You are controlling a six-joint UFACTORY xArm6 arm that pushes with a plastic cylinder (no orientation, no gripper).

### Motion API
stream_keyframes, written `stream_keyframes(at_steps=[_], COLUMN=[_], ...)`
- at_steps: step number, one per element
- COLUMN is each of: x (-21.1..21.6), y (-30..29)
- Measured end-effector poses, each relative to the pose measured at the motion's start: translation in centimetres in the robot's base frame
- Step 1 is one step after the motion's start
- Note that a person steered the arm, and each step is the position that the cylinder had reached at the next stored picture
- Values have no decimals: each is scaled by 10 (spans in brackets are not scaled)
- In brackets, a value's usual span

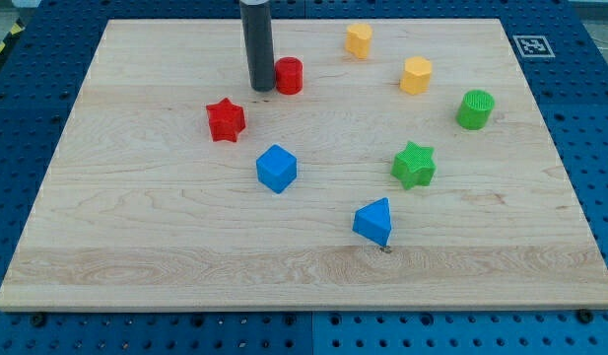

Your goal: Move the red star towards the bottom left corner

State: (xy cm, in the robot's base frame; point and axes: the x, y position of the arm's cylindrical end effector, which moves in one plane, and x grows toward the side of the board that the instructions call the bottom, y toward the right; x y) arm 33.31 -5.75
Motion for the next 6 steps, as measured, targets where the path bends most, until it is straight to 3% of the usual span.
stream_keyframes(at_steps=[4,6], x=[32,102], y=[-41,-35])
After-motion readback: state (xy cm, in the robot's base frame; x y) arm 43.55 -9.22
